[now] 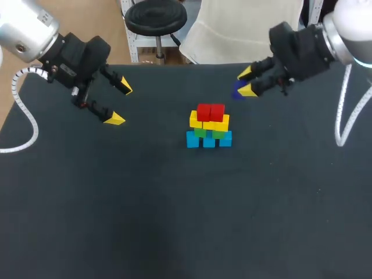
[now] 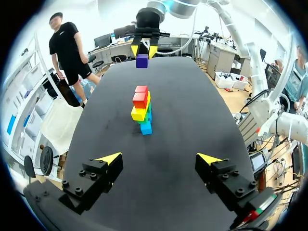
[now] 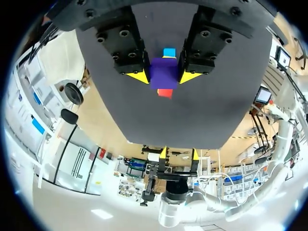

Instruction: Place the blue cubes, place green cubes on the blue cubes, place the yellow cubes on the green cubes, then place the red cubes on the yellow cubes, and place purple cube on the red cubes.

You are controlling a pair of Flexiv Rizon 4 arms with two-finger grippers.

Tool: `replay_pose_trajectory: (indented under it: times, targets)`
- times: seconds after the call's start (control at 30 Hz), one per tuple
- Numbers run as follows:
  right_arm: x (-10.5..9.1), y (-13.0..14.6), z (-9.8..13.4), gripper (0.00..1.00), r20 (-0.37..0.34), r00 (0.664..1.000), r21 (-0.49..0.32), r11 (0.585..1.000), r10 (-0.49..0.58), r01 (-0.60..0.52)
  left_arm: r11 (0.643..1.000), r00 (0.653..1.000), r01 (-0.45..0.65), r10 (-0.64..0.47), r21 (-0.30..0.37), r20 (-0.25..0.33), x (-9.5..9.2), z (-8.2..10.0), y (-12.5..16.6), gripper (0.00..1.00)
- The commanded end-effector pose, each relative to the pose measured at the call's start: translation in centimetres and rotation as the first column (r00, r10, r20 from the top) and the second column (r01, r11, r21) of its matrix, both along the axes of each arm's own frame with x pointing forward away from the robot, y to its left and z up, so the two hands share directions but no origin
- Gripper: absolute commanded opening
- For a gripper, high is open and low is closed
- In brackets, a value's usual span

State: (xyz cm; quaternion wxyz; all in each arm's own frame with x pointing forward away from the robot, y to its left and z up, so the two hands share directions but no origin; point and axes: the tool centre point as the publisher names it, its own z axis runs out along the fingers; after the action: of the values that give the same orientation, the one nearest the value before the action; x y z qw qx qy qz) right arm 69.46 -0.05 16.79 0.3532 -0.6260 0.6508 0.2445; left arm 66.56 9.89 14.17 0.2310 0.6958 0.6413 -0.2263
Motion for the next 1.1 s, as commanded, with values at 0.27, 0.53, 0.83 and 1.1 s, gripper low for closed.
replay_pose_trajectory:
  times: [0.27,0.53,0.83,1.1]
  targets:
    - [1.2,3.7,-1.8,0.00,-0.045,0.999,0.015,1.000,0.020,-0.019,1.000,1.000,0.000,0.000,-0.001,0.002,0.0,-0.1,0.0,1.00]
    - [0.9,5.1,-2.9,0.00,-0.062,0.997,0.008,0.999,0.047,-0.047,1.000,1.000,0.000,0.000,-0.001,0.002,0.0,-0.1,0.0,1.00]
    - [0.6,5.5,-3.4,0.00,-0.066,0.997,0.000,0.999,0.048,-0.048,1.000,1.000,0.000,0.000,-0.001,0.002,0.0,-0.1,0.0,1.00]
    - [0.4,5.3,-4.1,0.00,-0.080,0.996,0.003,0.999,0.042,-0.042,1.000,1.000,0.000,0.000,-0.001,0.002,0.0,-0.1,0.0,1.00]
